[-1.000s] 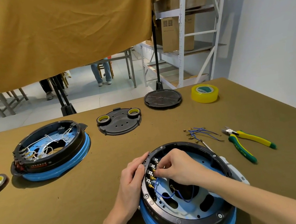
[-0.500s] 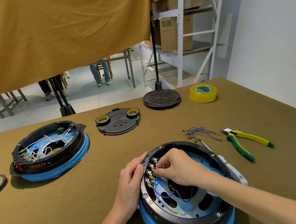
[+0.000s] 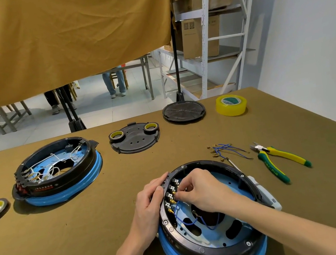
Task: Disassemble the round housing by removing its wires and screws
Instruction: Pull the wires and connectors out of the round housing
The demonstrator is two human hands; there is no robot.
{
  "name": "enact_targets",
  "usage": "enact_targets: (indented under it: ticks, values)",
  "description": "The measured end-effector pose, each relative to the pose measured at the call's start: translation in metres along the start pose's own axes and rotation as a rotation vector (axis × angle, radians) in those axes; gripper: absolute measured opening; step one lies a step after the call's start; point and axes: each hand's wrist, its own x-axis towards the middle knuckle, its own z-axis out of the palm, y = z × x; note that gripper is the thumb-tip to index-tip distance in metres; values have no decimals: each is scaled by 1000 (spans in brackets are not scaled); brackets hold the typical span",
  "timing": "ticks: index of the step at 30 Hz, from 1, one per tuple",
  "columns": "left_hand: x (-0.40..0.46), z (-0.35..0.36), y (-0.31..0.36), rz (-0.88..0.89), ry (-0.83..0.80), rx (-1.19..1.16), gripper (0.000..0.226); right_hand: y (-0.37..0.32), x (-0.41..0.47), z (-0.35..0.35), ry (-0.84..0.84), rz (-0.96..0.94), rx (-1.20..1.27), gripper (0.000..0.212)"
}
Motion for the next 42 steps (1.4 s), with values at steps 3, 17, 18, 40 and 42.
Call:
enact_targets:
  ticks: [3, 17, 18, 40, 42]
  values:
    - [0, 0, -1, 0, -6, 7, 49, 0, -1, 1, 5, -6, -10, 21]
    - [-1, 0, -1, -13, -19, -4, 50, -2, -13, -6, 70, -14, -116, 21]
    - [-1, 0, -1, -12, -19, -1, 50, -3, -15, -7, 74, -24, -136, 20]
    - [0, -2, -6, -2, -18, -4, 48, -10, -2, 6, -93, -46, -129, 21]
    - [0, -2, -6, -1, -21, -8, 48, -8, -5, 8, -62, -45, -165, 24]
